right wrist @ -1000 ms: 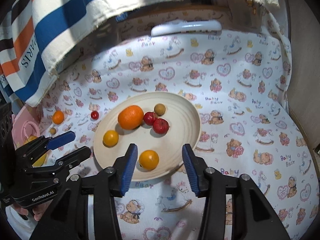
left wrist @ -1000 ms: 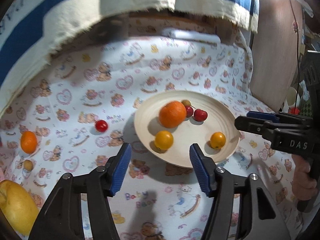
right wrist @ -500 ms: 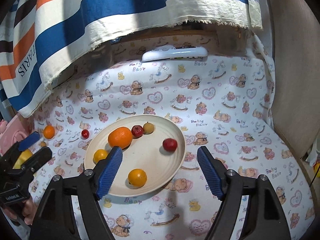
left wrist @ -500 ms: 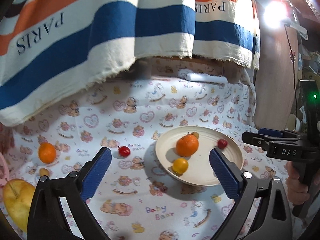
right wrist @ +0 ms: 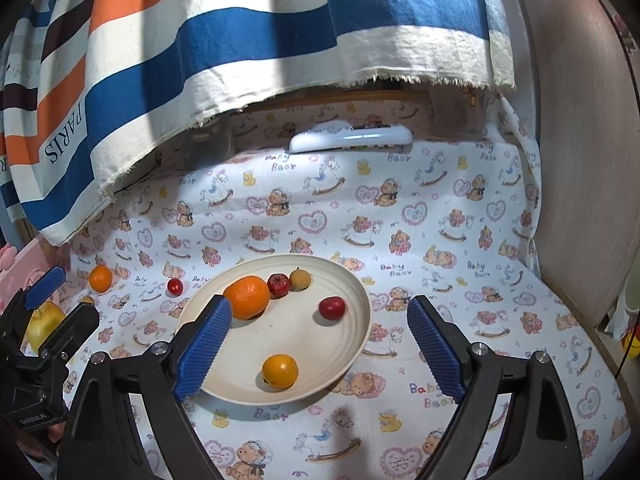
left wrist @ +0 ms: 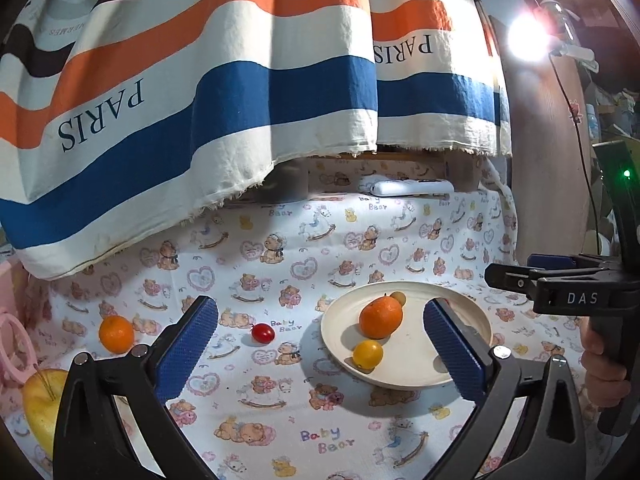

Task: Organize fruits
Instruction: 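Withdraw both open tools up from the plate, then reach the right tool toward a red cherry tomato while the left tool reaches toward an orange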

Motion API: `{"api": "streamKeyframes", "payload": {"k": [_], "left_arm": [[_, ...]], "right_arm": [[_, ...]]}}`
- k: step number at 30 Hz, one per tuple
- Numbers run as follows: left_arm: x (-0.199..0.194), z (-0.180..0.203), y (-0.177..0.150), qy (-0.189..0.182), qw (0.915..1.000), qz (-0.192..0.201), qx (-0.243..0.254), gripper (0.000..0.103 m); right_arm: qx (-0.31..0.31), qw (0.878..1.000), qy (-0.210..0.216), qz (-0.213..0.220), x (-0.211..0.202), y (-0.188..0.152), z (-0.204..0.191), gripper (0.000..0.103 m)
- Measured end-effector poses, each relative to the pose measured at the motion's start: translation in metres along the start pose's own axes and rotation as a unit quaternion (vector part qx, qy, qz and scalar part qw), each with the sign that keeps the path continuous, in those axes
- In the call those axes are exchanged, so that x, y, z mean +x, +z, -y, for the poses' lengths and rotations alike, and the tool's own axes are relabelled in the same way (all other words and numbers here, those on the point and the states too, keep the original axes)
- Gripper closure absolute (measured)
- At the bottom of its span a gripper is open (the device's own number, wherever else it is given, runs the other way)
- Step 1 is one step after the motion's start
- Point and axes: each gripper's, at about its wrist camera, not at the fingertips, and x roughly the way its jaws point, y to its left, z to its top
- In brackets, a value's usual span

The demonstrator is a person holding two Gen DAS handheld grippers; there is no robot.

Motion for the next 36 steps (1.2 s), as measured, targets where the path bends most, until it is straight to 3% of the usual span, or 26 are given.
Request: {"api": "streamKeyframes", "payload": {"k": [6, 8, 10, 18, 21, 26, 33, 36], "left_arm": [[-0.007, -0.013, 0.004, -0.003, 0.9985, 0.038, -0.039, 0.001], [-0.011, -0.021, 0.005, -0.021, 0.9963, 0.058, -0.06, 0.001], [-0.011, -0.024, 0.007, 0.006, 0.996, 0.067, -0.059, 0.001], [-0.002, -0.024, 0.009, 0.036, 0.9974, 0.052, -0.035, 0.001], [-0.005, -0.03, 0.014, 0.05, 0.9966, 0.055, -0.035, 0.001], [-0.01, -0.048, 0.026, 0.037, 0.9969, 0.031, -0.061, 0.001], [-0.021, -0.063, 0.037, 0.066, 0.9955, 0.036, -0.058, 0.001], [-0.02, -0.07, 0.045, 0.068, 0.997, 0.017, -0.032, 0.001]], "right_arm": [[-0.012, 0.999, -0.022, 0.037, -0.004, 0.0, -0.003, 0.012], [-0.02, 0.998, 0.013, 0.058, -0.006, -0.001, -0.001, 0.012], [-0.012, 0.997, 0.045, 0.066, -0.008, -0.001, 0.002, 0.012], [-0.033, 0.995, 0.006, 0.092, -0.014, 0.001, -0.002, 0.012], [-0.032, 0.995, 0.007, 0.091, -0.014, 0.001, 0.0, 0.012], [-0.026, 0.997, 0.013, 0.075, -0.014, 0.003, 0.003, 0.012], [-0.029, 0.996, 0.025, 0.081, -0.017, 0.001, 0.002, 0.012], [-0.038, 0.995, 0.031, 0.092, -0.02, 0.002, -0.001, 0.012]]}}
